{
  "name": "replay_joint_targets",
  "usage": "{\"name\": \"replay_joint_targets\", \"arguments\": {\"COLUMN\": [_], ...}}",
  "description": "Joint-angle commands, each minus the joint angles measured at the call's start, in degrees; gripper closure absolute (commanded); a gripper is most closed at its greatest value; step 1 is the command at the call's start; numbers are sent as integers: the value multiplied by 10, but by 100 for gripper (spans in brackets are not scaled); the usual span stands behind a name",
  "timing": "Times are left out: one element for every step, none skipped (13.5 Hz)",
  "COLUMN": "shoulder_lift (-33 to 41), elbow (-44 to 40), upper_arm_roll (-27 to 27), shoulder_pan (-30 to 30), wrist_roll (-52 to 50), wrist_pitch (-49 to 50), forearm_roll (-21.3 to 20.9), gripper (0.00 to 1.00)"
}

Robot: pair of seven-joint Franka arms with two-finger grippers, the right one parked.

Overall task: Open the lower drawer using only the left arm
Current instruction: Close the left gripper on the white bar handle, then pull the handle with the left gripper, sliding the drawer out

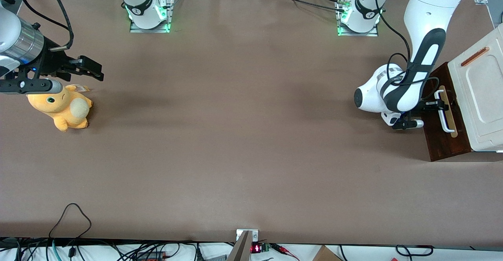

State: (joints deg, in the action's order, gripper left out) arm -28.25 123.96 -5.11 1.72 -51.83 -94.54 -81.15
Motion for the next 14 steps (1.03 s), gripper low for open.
{"name": "replay_joint_targets", "arguments": {"shoulder_lift": [-9, -9, -9, -9, -9, -8, -8, -8, -8, -8, -8, -8, -8, -8], "elbow": [-2, -2, -2, -3, -3, -3, -4, -4, -4, -5, -6, -7, -7, -7], "upper_arm_roll": [7, 7, 7, 7, 7, 7, 6, 2, 0, -2, -9, -16, -25, -33], "shoulder_pan": [9, 12, 16, 23, 30, 37, 44, 49, 52, 57, 60, 61, 61, 64], "wrist_roll": [-12, -12, -12, -12, -12, -11, -11, -11, -12, -13, -13, -12, -12, -13], "wrist_pitch": [-4, -2, 2, 6, 10, 15, 22, 25, 28, 29, 32, 37, 41, 44], "forearm_roll": [-11, -11, -11, -11, -11, -11, -11, -11, -11, -10, -10, -9, -9, -3], "gripper": [92, 97, 100, 100, 100, 100, 100, 100, 100, 100, 100, 100, 100, 100]}}
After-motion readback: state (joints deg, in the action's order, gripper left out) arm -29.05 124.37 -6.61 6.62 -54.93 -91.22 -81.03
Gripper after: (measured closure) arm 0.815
